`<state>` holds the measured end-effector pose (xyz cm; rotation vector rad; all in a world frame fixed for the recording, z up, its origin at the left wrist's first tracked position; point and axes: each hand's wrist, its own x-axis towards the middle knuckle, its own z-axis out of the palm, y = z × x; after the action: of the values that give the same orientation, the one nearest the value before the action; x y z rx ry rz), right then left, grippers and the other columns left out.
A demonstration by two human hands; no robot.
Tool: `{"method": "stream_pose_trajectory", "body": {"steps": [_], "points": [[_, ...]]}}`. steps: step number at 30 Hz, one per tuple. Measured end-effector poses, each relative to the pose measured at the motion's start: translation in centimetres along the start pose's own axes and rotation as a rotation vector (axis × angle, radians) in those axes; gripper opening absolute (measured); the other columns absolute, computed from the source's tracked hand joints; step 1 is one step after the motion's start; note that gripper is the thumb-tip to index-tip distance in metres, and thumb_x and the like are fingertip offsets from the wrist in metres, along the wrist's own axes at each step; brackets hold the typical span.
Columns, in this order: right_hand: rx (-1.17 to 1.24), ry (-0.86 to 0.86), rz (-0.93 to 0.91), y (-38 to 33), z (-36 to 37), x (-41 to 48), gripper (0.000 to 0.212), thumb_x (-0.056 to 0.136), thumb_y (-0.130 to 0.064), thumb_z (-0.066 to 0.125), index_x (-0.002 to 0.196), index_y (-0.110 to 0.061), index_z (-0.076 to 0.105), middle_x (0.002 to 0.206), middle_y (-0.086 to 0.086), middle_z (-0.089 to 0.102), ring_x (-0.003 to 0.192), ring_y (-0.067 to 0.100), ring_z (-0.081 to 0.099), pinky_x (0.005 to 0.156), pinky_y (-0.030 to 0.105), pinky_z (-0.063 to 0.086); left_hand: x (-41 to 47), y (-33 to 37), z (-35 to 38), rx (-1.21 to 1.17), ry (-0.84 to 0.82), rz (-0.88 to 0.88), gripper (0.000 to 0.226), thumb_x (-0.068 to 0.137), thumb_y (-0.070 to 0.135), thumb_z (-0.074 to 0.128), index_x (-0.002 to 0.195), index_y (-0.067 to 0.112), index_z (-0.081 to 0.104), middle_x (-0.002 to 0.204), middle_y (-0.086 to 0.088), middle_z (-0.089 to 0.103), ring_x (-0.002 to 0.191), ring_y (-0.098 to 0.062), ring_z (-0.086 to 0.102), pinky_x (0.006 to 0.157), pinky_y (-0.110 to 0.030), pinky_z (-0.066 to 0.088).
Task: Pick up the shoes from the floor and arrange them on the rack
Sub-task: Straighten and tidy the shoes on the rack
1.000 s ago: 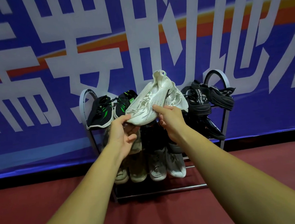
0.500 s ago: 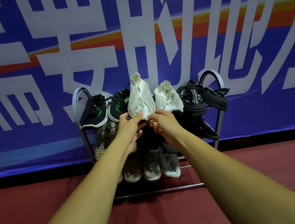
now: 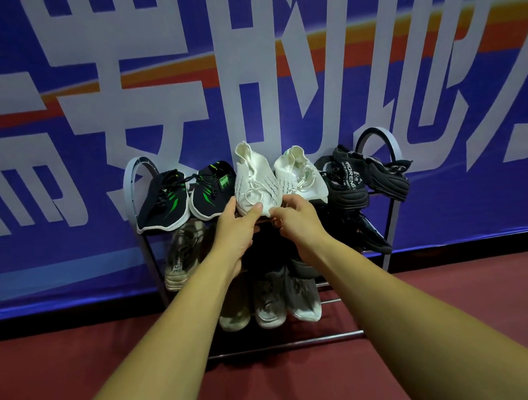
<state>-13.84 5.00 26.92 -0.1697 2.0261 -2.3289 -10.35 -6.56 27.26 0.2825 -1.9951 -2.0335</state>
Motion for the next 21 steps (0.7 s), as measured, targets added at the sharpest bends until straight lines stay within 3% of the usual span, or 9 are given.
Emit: {"method": "stream_pose_trajectory", "body": {"steps": [4, 8, 13, 15, 18, 21], "points": [[-0.004, 0.018, -0.011, -0.1, 0.0, 0.3, 0.017, 0.092, -0.011, 0.063, 0.109, -0.009, 0.062, 0.088, 0.003, 0.063, 0.063, 0.009, 0.054, 0.056, 0.021, 0.042, 0.4, 0.0, 0.0, 0.045, 0.011, -0.025, 0.072, 0.091, 0.035, 0.066, 0.153, 0.031, 0.029, 0.112, 0.004, 0.068, 0.084, -0.010, 0.064, 0.058, -0.021, 0.042], [0.000, 0.003, 0.076, -0.3, 0.2, 0.3, 0.027, 0.095, -0.024, 0.062, 0.119, -0.015, 0.055, 0.089, 0.003, 0.061, 0.061, 0.010, 0.052, 0.054, 0.022, 0.042, 0.9, 0.2, -0.3, 0.063, 0.012, -0.036, 0.072, 0.088, 0.046, 0.066, 0.151, 0.032, 0.035, 0.113, 0.008, 0.070, 0.086, -0.010, 0.064, 0.064, -0.025, 0.043], [-0.032, 0.002, 0.043, -0.8, -0.7, -0.2, 0.032, 0.094, -0.018, 0.059, 0.125, -0.017, 0.055, 0.088, 0.005, 0.060, 0.058, 0.007, 0.052, 0.046, 0.015, 0.041, 1.0, -0.1, 0.3, -0.042, 0.011, -0.086, 0.071, 0.084, 0.051, 0.065, 0.148, 0.037, 0.037, 0.108, 0.008, 0.073, 0.084, -0.012, 0.067, 0.058, -0.024, 0.044], [-0.123, 0.058, 0.002, -0.8, -1.1, -0.1, 0.041, 0.087, -0.017, 0.058, 0.127, -0.025, 0.055, 0.087, 0.005, 0.066, 0.065, 0.012, 0.060, 0.056, 0.023, 0.050, 1.0, 0.0, 0.7, -0.077, 0.014, -0.104, 0.065, 0.086, 0.050, 0.064, 0.145, 0.037, 0.038, 0.106, 0.005, 0.075, 0.079, -0.011, 0.066, 0.054, -0.022, 0.043], [-0.361, 0.135, -0.012, -0.4, -2.2, -0.5, 0.057, 0.074, -0.027, 0.053, 0.129, -0.040, 0.049, 0.105, 0.007, 0.070, 0.091, 0.026, 0.069, 0.083, 0.042, 0.058, 1.0, 0.3, 0.7, -0.098, 0.016, -0.107, 0.062, 0.088, 0.046, 0.064, 0.144, 0.035, 0.040, 0.111, 0.001, 0.073, 0.077, -0.009, 0.065, 0.051, -0.020, 0.042], [-0.479, 0.136, -0.032, -0.4, -3.3, -0.4, 0.028, 0.080, -0.026, 0.060, 0.107, -0.034, 0.059, 0.101, 0.004, 0.069, 0.090, 0.030, 0.069, 0.084, 0.043, 0.057, 1.0, 0.5, 0.7, -0.032, 0.044, -0.058, 0.057, 0.087, 0.039, 0.063, 0.140, 0.029, 0.046, 0.118, 0.002, 0.069, 0.080, -0.009, 0.063, 0.054, -0.021, 0.041]]}}
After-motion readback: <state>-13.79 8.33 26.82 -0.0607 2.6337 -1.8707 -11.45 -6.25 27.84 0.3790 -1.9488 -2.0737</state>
